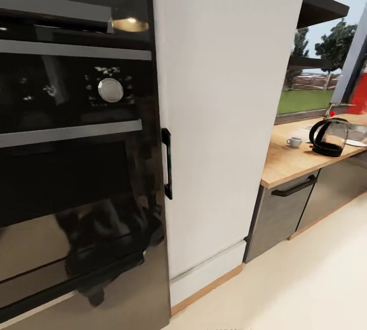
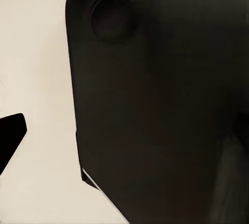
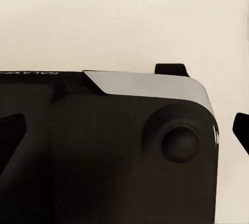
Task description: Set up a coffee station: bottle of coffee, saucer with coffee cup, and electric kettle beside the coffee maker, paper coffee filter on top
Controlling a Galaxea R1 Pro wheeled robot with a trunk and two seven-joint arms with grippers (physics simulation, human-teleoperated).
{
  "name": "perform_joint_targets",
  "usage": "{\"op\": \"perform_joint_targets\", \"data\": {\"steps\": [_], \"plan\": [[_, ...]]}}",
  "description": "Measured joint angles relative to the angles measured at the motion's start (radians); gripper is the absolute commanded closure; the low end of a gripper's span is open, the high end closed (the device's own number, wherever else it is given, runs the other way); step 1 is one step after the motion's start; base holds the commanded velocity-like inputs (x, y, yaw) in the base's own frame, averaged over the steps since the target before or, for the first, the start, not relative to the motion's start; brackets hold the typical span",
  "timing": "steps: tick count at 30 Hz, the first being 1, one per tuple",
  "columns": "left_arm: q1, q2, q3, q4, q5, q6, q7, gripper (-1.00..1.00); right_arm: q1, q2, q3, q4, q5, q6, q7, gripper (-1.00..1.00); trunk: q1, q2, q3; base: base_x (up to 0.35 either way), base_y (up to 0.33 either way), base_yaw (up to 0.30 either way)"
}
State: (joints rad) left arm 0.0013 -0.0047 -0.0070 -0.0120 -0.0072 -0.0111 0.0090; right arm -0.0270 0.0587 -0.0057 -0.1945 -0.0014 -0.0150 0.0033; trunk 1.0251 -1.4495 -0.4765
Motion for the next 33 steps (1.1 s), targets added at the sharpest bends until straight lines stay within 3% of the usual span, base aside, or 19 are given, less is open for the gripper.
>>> {"op": "perform_joint_targets", "data": {"steps": [5, 10, 15, 24, 33], "plan": [[-0.001, 0.005, 0.000, 0.000, -0.001, 0.000, 0.001, -1.00, 0.000, 0.002, 0.001, 0.000, 0.000, 0.000, 0.000, -1.00, 0.000, 0.000, 0.000, 0.000, 0.000, -0.265], [0.001, 0.004, 0.005, 0.001, 0.004, 0.000, 0.001, -1.00, 0.000, -0.023, -0.001, -0.001, 0.000, 0.001, -0.001, -1.00, 0.000, 0.000, 0.000, 0.000, 0.000, -0.265], [0.002, 0.004, 0.005, 0.001, 0.001, 0.000, 0.001, -1.00, 0.000, -0.028, -0.003, -0.001, -0.006, 0.002, -0.001, -1.00, 0.000, 0.000, 0.000, 0.000, -0.048, -0.265], [0.002, 0.006, 0.006, 0.001, 0.004, 0.000, 0.001, -1.00, 0.000, -0.032, -0.003, -0.001, -0.030, 0.001, -0.001, -1.00, 0.000, 0.000, 0.000, 0.000, -0.228, -0.265], [0.001, 0.005, 0.006, 0.002, 0.002, 0.003, 0.001, -1.00, 0.000, -0.031, -0.003, 0.001, -0.031, 0.001, -0.001, -1.00, 0.000, 0.000, 0.000, 0.000, -0.044, -0.265]]}}
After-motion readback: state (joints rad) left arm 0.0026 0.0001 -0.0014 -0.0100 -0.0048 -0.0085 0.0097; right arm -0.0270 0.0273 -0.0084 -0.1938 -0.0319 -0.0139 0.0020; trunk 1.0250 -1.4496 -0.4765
